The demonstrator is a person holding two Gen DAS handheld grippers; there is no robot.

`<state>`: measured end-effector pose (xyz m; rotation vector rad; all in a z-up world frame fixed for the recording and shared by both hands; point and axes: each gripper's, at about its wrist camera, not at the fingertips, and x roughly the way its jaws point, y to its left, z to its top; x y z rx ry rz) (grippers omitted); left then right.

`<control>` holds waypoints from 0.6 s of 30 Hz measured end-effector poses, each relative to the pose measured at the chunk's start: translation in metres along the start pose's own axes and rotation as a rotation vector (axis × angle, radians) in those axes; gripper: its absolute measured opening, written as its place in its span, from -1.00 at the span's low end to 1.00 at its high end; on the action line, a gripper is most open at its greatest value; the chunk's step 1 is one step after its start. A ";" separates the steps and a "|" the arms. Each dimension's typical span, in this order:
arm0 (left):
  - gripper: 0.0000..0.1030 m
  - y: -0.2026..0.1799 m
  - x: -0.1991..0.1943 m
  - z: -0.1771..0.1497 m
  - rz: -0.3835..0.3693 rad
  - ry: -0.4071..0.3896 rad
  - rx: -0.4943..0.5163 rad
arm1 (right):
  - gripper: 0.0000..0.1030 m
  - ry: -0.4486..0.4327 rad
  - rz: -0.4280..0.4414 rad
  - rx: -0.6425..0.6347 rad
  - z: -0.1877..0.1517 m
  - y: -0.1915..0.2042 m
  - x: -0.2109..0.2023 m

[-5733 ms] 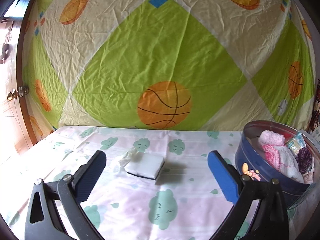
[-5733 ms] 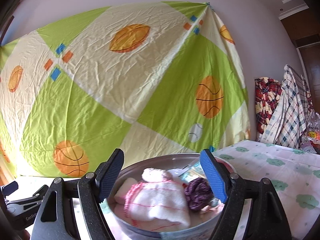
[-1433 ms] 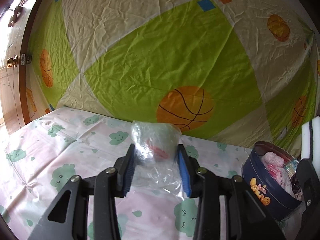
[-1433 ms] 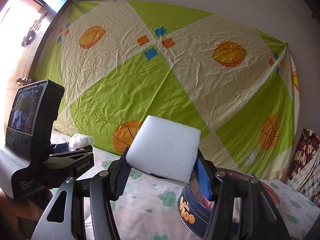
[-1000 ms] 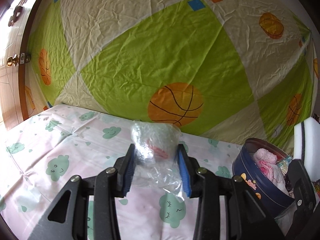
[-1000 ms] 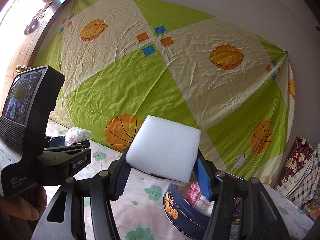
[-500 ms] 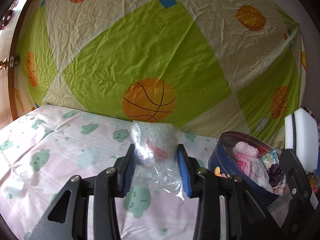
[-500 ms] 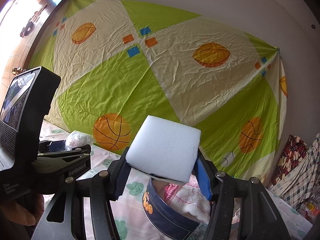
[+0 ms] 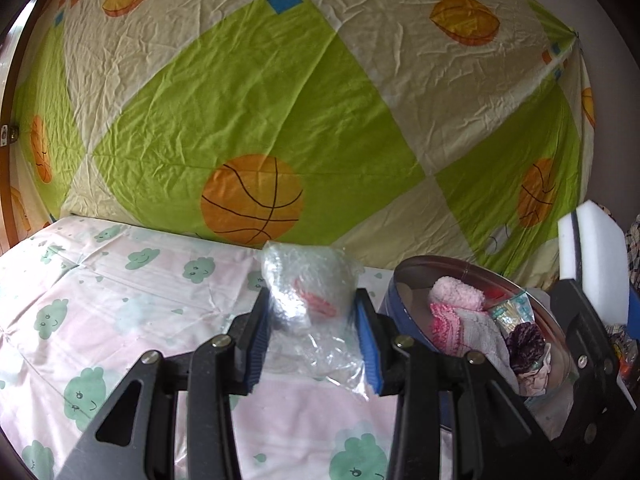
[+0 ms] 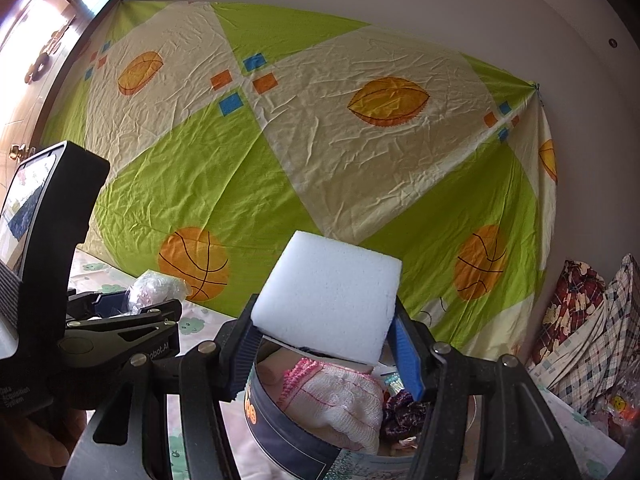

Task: Organize soft objects
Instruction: 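Carry the white sponge and plastic bag over the blue tin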

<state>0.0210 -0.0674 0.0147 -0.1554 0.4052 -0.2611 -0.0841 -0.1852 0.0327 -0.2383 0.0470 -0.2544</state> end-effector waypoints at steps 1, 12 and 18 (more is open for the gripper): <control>-0.25 -0.002 0.000 0.000 -0.003 0.000 0.002 | 0.20 -0.001 -0.002 0.001 0.000 -0.002 0.000; -0.25 -0.037 0.006 0.005 -0.037 -0.010 0.032 | 0.20 0.010 -0.055 0.026 -0.003 -0.033 0.009; -0.25 -0.051 0.009 0.011 -0.056 -0.017 0.038 | 0.20 0.021 -0.080 0.042 -0.007 -0.050 0.016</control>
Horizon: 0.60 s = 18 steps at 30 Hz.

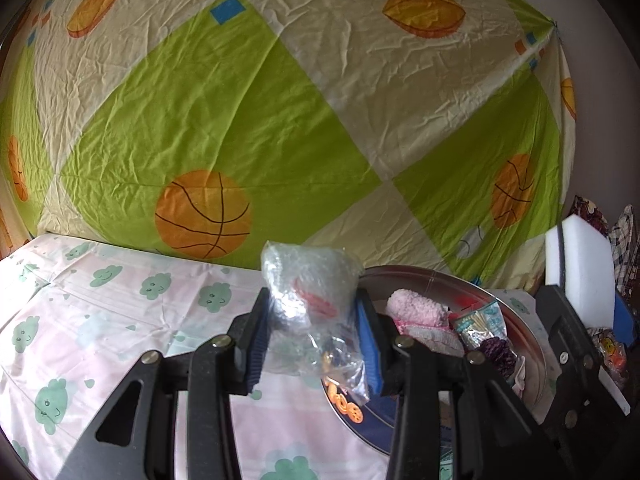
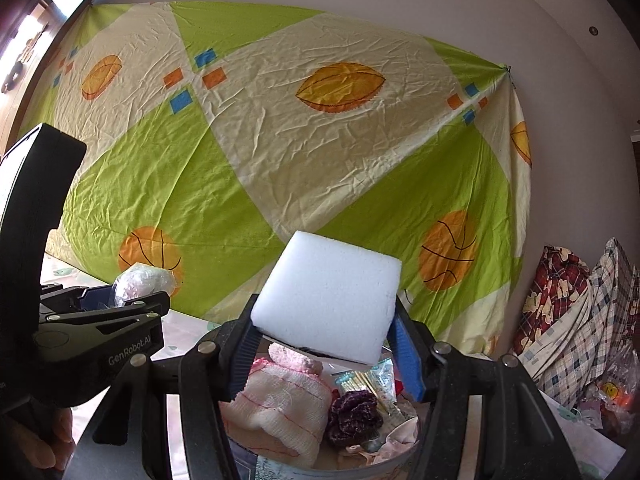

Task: Organize soft objects
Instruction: 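Carry the white sponge and plastic bag over the blue tin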

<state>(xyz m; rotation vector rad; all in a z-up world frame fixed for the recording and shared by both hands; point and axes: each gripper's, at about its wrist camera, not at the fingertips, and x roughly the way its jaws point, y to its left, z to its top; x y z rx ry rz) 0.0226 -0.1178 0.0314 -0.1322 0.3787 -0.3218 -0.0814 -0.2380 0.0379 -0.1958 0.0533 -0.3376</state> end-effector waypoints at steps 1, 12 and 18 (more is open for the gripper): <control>-0.25 -0.002 0.001 0.001 -0.004 -0.001 0.002 | 0.20 -0.001 -0.005 0.000 0.000 -0.002 0.001; -0.25 -0.028 0.009 0.006 -0.046 -0.002 0.026 | 0.20 0.004 -0.062 0.019 0.000 -0.029 0.013; -0.25 -0.040 0.013 0.008 -0.065 0.000 0.029 | 0.20 0.007 -0.083 0.025 0.000 -0.039 0.018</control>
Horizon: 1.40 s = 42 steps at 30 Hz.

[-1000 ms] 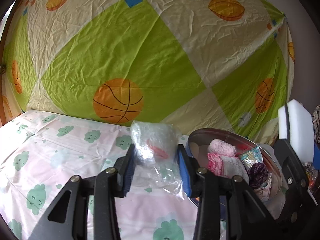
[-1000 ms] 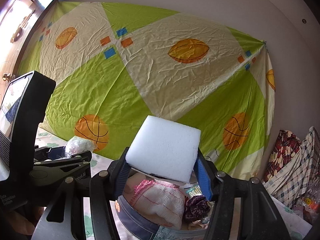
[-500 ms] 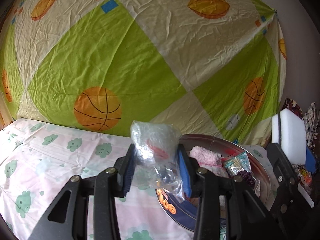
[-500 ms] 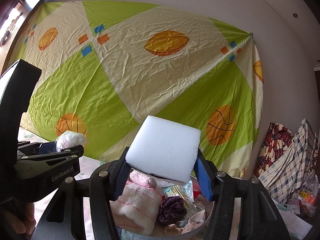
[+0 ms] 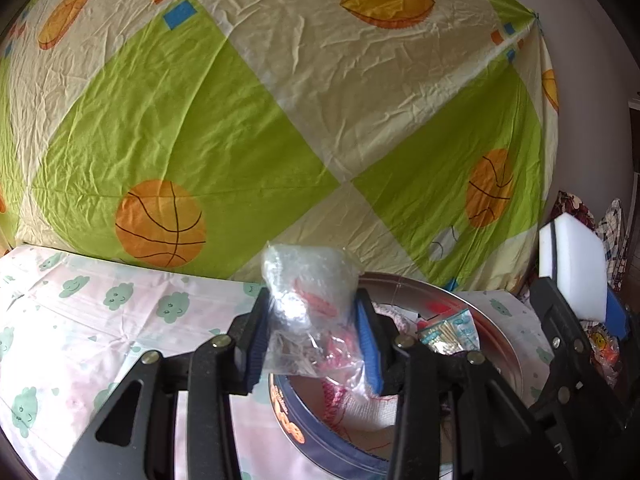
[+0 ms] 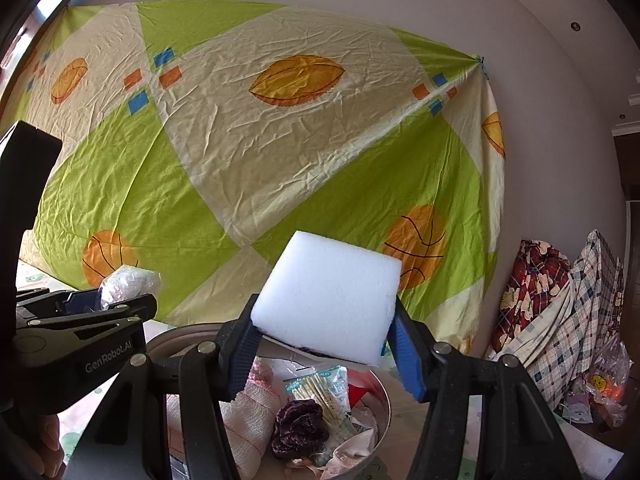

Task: Organize soft objects
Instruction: 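Carry the white sponge and plastic bag over the blue tin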

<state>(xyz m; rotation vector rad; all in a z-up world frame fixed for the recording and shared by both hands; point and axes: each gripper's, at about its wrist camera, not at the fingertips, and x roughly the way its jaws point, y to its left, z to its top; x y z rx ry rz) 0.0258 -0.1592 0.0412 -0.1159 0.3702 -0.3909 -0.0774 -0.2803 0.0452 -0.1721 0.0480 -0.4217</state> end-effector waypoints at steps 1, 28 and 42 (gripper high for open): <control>-0.25 -0.002 0.001 0.001 -0.004 0.000 0.001 | 0.20 0.002 -0.004 0.001 0.000 -0.002 0.001; -0.25 -0.038 0.035 0.004 -0.072 0.061 0.009 | 0.20 0.083 -0.080 0.025 -0.011 -0.038 0.041; -0.25 -0.043 0.055 0.010 -0.086 0.073 0.013 | 0.20 0.115 -0.077 0.028 -0.014 -0.044 0.061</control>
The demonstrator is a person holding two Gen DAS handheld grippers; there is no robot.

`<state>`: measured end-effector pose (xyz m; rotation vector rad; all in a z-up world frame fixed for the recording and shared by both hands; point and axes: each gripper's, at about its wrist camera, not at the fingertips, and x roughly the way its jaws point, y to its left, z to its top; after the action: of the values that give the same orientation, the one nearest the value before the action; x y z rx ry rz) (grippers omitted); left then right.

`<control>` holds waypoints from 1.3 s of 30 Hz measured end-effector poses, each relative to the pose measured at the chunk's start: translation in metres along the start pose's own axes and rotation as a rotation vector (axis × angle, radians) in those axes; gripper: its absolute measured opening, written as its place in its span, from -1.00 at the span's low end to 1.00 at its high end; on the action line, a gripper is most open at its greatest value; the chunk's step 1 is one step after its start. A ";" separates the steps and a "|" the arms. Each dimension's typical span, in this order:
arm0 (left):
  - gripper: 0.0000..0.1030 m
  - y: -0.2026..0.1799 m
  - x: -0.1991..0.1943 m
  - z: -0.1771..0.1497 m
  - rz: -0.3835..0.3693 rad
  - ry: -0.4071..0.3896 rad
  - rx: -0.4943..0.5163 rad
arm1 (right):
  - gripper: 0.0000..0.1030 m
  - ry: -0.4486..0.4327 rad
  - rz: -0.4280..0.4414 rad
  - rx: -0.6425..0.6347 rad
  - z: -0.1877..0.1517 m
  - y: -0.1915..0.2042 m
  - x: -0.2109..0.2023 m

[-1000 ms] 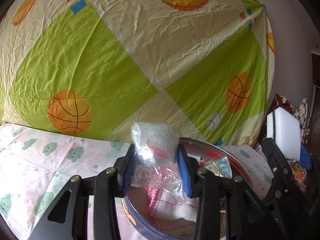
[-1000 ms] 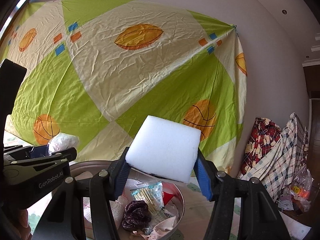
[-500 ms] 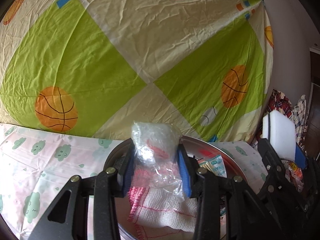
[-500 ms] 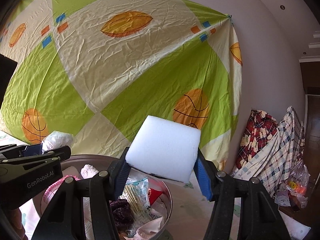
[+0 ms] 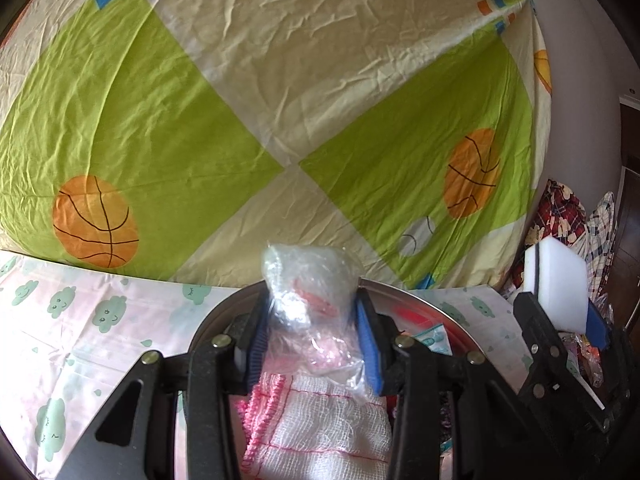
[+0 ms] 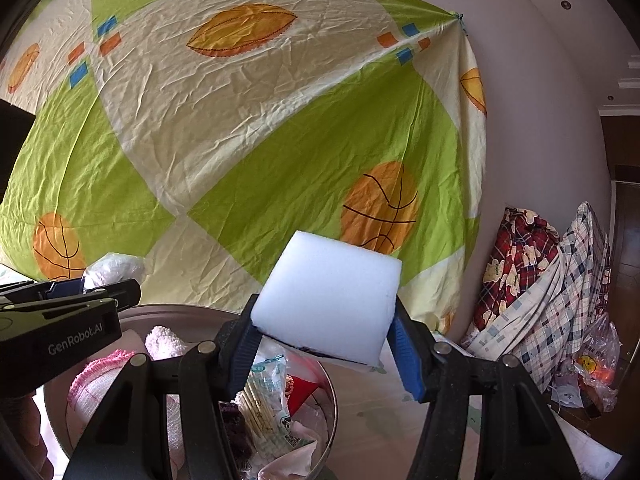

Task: Organize soft objects
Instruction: 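Carry the white sponge and plastic bag over the blue tin, then lower both items into the tin and open both tools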

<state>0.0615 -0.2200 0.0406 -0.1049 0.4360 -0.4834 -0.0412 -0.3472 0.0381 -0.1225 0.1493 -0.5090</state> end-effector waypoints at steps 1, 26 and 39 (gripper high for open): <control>-0.25 0.001 0.001 0.001 0.000 0.001 0.002 | 0.20 0.002 0.003 -0.002 0.000 0.000 0.001; -0.25 0.028 0.082 0.028 0.069 0.358 -0.058 | 0.20 0.652 0.409 0.089 0.042 0.044 0.170; 0.64 0.028 0.126 0.016 0.095 0.580 -0.073 | 0.43 1.025 0.455 0.337 -0.022 0.053 0.231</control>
<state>0.1809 -0.2545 0.0011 -0.0114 1.0230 -0.3990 0.1793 -0.4172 -0.0174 0.5093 1.0617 -0.0929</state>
